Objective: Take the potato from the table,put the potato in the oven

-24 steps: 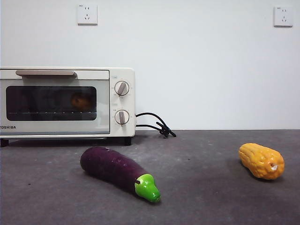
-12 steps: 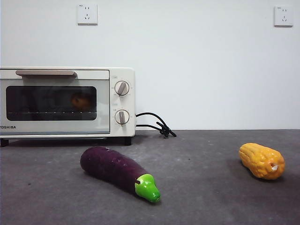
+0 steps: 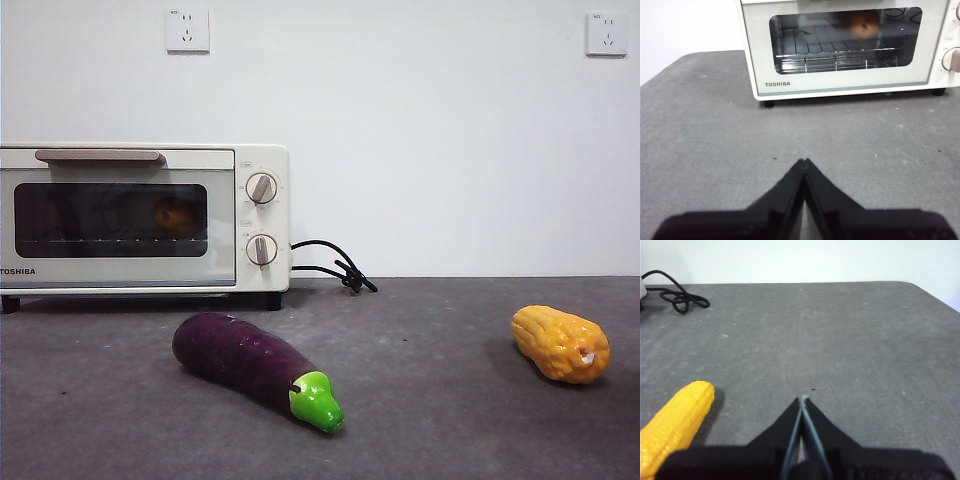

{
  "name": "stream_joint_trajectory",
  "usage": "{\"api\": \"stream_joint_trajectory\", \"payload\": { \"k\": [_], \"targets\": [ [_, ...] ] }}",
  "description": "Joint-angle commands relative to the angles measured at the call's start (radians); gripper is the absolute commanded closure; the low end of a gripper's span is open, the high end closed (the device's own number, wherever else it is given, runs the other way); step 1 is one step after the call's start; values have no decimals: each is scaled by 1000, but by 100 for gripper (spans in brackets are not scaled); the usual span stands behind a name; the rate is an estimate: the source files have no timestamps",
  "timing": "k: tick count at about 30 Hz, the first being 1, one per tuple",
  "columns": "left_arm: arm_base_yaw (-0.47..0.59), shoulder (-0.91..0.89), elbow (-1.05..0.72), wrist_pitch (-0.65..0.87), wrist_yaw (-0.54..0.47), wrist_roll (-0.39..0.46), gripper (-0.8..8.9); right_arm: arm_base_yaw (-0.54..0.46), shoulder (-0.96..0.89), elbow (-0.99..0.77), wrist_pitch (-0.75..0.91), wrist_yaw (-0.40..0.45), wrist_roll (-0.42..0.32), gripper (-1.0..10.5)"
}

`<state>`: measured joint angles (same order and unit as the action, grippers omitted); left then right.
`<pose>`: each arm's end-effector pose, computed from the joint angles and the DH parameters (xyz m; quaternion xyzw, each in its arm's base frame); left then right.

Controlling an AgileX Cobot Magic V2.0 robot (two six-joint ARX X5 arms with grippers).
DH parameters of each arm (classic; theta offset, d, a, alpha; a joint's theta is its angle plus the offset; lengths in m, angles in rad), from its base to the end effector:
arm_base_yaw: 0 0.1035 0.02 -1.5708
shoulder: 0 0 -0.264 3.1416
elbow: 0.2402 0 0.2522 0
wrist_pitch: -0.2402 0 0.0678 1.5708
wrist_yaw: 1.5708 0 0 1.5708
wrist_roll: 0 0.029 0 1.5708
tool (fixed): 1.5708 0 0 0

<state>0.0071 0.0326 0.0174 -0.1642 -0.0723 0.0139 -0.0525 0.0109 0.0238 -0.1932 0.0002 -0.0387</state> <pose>0.0971 0.0028 0.1511 0.0098 0.0898 0.0389 0.9952 0.0953 -0.0050 0.1522 -0.0169 0.0905 -0.0245 0.9955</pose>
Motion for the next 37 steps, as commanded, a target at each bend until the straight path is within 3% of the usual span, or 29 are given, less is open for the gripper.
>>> {"api": "stream_joint_trajectory", "payload": {
  "k": [1,37],
  "targets": [
    [3,0,-10,5,1,-7,817,0,-3,-10,3,0,-8,945],
    [3,0,-10,5,1,-7,817,19,-3,-10,6,9,11,945]
  ]
}}
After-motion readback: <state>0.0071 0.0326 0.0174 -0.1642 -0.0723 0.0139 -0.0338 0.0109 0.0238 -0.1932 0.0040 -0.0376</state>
